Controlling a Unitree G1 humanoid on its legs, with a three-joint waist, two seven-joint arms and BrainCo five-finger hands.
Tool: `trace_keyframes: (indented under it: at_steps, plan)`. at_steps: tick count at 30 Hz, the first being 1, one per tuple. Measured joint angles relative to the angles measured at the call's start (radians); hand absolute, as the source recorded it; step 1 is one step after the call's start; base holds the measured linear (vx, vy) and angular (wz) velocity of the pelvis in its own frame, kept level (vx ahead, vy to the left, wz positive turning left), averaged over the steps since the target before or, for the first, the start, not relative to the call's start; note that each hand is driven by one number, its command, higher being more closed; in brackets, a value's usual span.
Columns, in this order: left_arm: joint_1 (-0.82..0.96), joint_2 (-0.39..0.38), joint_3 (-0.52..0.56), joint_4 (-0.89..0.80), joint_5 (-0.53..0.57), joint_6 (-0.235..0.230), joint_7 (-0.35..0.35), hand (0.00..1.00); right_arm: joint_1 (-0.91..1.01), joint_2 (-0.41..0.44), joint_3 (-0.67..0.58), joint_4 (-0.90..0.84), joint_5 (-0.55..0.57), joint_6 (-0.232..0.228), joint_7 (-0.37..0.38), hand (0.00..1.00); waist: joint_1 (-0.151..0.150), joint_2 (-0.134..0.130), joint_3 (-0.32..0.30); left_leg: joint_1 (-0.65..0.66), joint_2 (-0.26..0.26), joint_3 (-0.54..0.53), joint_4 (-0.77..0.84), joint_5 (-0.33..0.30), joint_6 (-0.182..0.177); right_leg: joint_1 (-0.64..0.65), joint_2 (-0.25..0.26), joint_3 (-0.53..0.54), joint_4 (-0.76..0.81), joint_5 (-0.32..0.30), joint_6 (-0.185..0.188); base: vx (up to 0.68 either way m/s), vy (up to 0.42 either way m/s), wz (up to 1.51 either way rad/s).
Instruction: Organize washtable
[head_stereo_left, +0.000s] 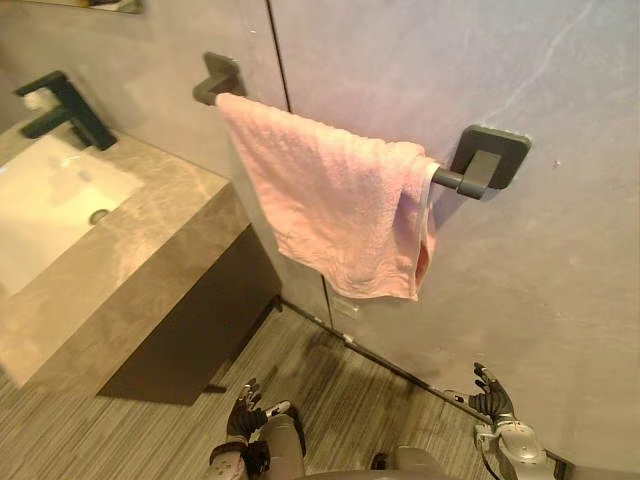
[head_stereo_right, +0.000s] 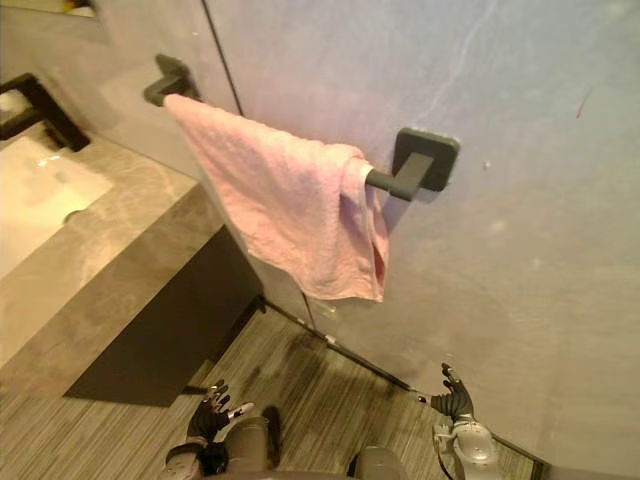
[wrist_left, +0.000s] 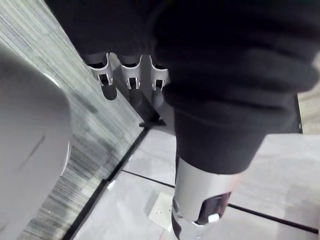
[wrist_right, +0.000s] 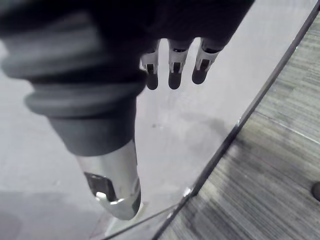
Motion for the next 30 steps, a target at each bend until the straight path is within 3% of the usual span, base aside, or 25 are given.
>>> trace_keyframes:
  at_steps: [2,3,4,5,7,12,18,21,23,25,27,29,30]
  plan:
    - [-0.003,0.003,0.0,0.0,0.0,0.001,0.0,0.0,0.0,0.008,-0.001,0.029,0.0,0.001,0.0,0.0,-0.003,0.005,-0.003,0.113,-0.006,0.022,-0.088,-0.045,-0.011,0.01,0.001,-0.04,-0.018,0.015,0.003,-0.11,0.053,0.82]
    - [-0.016,0.002,-0.001,0.0,0.001,0.001,-0.001,0.0,-0.002,0.013,-0.013,0.046,0.0,0.006,0.0,0.0,-0.024,0.02,-0.014,0.185,-0.025,0.02,-0.274,-0.054,-0.019,0.016,0.007,-0.089,-0.044,0.033,0.013,-0.16,0.101,1.04]
    - [-0.019,0.002,-0.001,0.0,0.001,0.001,-0.002,0.0,-0.001,0.016,-0.023,0.046,0.0,0.006,0.001,0.0,-0.031,0.029,-0.019,0.208,-0.031,0.02,-0.347,-0.048,-0.018,0.018,0.012,-0.109,-0.058,0.041,0.02,-0.18,0.143,1.1]
    - [-0.025,0.009,-0.001,0.001,0.002,0.001,-0.002,0.0,-0.003,0.031,-0.048,0.051,0.0,0.007,0.0,0.0,-0.045,0.034,-0.027,0.243,-0.039,0.015,-0.468,-0.025,-0.01,0.018,0.018,-0.132,-0.086,0.062,0.027,-0.12,0.119,0.66]
    - [-0.027,0.035,0.0,0.004,0.003,0.005,-0.002,0.0,-0.016,0.053,-0.05,0.064,0.0,0.007,0.0,0.0,-0.044,0.013,-0.043,0.252,-0.063,0.005,-0.557,0.043,0.006,0.019,0.017,-0.132,-0.149,0.11,0.041,-0.13,0.117,0.34]
    - [-0.023,0.06,0.0,0.017,0.008,0.007,-0.002,0.0,-0.01,0.082,-0.048,0.07,-0.001,0.009,-0.001,0.0,-0.038,0.014,-0.053,0.261,-0.1,0.004,-0.591,0.076,0.042,0.048,0.001,-0.123,-0.212,0.174,0.065,-0.12,0.107,0.02]
    - [-0.013,0.06,0.001,0.039,0.039,0.009,-0.003,0.0,-0.009,0.099,-0.042,0.088,-0.002,0.01,-0.001,0.0,-0.041,0.009,-0.058,0.262,-0.129,-0.031,-0.64,0.124,0.058,0.052,-0.011,-0.152,-0.233,0.201,0.074,-0.09,0.044,0.14]
    - [-0.013,0.059,0.001,0.012,0.03,0.004,-0.002,0.0,-0.029,0.091,-0.043,0.105,0.003,0.01,-0.011,0.0,-0.034,0.001,-0.038,0.117,-0.143,-0.098,-0.518,0.125,0.057,0.004,-0.04,-0.244,-0.199,0.201,0.073,-0.11,0.022,0.89]
    - [-0.003,0.053,-0.002,-0.024,0.018,0.004,-0.001,0.0,-0.049,0.083,-0.052,0.118,0.013,0.01,-0.029,0.0,-0.019,-0.005,-0.033,0.041,-0.151,-0.112,-0.496,0.175,0.053,-0.037,-0.081,-0.314,-0.183,0.208,0.061,-0.12,0.027,1.14]
    - [-0.001,0.044,-0.002,-0.036,0.0,0.006,-0.001,0.0,-0.072,0.077,-0.077,0.133,0.022,0.01,-0.043,0.0,-0.018,-0.005,-0.016,0.025,-0.101,0.073,-0.367,0.089,0.102,-0.024,-0.111,-0.383,-0.176,0.211,0.058,-0.04,0.059,1.05]
    - [0.009,0.042,-0.002,-0.036,-0.001,0.01,-0.001,0.0,-0.077,0.053,-0.086,0.139,0.022,0.005,-0.05,0.0,-0.026,-0.011,-0.011,0.099,0.006,0.29,-0.27,0.018,0.102,0.012,-0.171,-0.467,-0.146,0.215,0.064,-0.04,0.192,1.16]
    - [-0.008,0.04,-0.002,-0.036,-0.001,0.01,0.0,0.0,-0.07,0.03,-0.087,0.151,0.024,0.0,-0.057,0.0,-0.037,-0.006,-0.019,0.125,0.072,0.4,-0.239,0.014,0.1,0.021,-0.216,-0.526,-0.139,0.233,0.093,-0.07,0.311,1.27]
    - [-0.035,0.033,-0.002,-0.034,-0.008,0.006,0.007,0.0,-0.063,0.006,-0.092,0.169,0.024,0.0,-0.068,0.0,-0.056,0.022,-0.036,0.127,0.127,0.463,-0.266,0.025,0.089,0.027,-0.238,-0.594,-0.14,0.264,0.135,-0.08,0.434,1.42]
